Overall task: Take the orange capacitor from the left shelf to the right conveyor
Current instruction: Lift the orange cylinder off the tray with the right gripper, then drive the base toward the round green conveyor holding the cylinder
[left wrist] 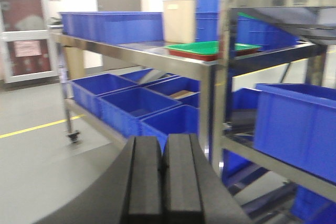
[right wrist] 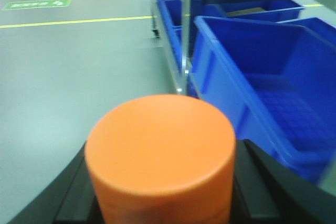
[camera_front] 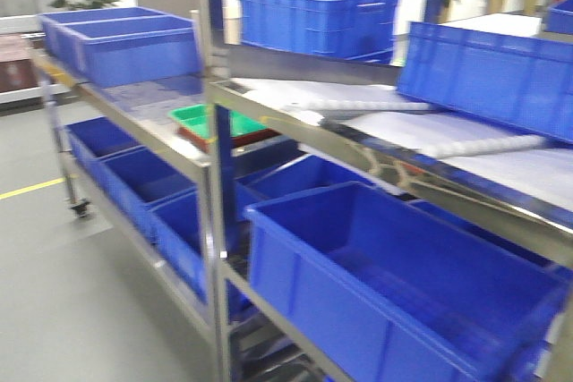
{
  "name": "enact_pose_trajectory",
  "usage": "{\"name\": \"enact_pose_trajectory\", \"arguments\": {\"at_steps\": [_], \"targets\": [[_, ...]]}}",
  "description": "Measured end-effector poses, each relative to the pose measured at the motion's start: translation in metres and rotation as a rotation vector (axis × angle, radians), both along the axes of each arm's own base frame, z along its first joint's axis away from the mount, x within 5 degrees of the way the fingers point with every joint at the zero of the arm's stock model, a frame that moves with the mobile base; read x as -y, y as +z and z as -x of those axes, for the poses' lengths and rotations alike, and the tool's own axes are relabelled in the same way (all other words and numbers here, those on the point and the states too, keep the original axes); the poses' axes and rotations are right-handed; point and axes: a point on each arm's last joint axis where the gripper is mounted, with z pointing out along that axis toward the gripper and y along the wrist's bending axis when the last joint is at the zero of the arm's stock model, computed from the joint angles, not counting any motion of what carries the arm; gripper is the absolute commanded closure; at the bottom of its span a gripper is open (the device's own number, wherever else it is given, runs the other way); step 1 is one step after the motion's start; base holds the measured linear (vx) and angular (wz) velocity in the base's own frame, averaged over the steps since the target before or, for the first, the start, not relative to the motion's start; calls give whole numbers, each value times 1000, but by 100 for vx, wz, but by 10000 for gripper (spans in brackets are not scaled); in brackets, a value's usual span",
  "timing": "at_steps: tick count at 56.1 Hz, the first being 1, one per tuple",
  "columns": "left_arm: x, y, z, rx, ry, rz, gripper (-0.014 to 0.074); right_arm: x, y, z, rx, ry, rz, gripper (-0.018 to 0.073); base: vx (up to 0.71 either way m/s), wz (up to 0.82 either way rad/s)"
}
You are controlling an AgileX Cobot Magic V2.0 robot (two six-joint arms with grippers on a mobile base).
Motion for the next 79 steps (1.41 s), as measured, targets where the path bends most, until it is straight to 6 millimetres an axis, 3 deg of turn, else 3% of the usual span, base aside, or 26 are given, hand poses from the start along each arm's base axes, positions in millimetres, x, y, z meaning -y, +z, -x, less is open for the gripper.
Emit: {"name": "enact_pose_trajectory", "arguments": {"at_steps": [79], "targets": [[0, 0, 0, 0, 0, 0, 603, 0, 0, 0, -1, 0, 0, 191, 5, 32]]}}
